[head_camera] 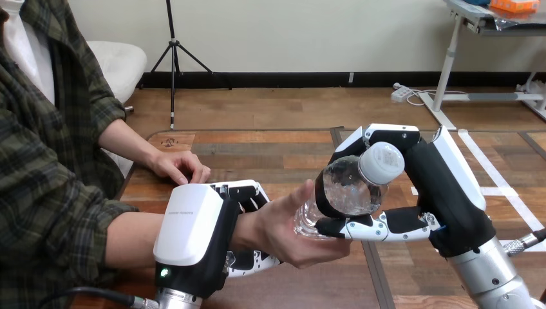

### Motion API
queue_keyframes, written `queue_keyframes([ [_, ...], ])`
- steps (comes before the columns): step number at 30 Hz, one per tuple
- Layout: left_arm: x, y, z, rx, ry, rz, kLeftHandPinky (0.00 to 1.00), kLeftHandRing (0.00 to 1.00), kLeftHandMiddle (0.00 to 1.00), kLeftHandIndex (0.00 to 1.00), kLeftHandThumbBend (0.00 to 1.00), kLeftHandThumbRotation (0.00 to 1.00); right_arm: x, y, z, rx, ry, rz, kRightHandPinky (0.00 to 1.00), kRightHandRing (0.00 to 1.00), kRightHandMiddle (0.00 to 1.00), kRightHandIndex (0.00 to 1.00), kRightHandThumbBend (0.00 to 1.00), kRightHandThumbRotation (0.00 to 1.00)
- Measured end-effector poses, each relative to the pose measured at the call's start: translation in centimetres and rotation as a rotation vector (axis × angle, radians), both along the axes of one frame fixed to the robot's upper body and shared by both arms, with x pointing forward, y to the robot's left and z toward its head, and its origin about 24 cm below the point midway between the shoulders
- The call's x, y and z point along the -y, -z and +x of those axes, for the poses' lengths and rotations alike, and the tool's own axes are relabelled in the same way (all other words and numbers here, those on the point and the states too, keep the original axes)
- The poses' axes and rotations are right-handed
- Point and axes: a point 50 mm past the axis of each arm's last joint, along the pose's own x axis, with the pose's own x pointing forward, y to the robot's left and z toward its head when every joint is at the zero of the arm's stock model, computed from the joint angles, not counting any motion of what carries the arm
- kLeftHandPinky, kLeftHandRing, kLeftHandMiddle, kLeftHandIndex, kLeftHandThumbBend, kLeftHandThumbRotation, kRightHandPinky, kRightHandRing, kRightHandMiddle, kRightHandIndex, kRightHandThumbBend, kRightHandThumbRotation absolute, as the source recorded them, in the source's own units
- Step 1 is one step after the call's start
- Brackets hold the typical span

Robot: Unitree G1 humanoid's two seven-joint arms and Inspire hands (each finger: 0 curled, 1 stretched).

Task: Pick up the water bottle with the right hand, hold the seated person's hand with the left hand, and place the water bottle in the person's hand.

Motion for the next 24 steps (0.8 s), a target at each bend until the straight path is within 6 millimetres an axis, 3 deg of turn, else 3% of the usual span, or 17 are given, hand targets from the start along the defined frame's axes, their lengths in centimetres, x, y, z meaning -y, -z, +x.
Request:
queue_keyframes([
  [13,-0.02,-0.01,-0.01,0.003,-0.001,0.001,0.23,0.28,0.33,0.35,0.95,0.0,0.02,0.06,0.08,-0.013,0.003,0.01,0.35,0.39,0.45,0.47,0.76,0.0],
  [24,-0.06,-0.04,0.0,0.007,-0.005,-0.001,0.24,0.29,0.33,0.35,0.95,0.0,0.03,0.06,0.08,-0.015,-0.001,0.01,0.48,0.56,0.61,0.61,0.77,0.0],
])
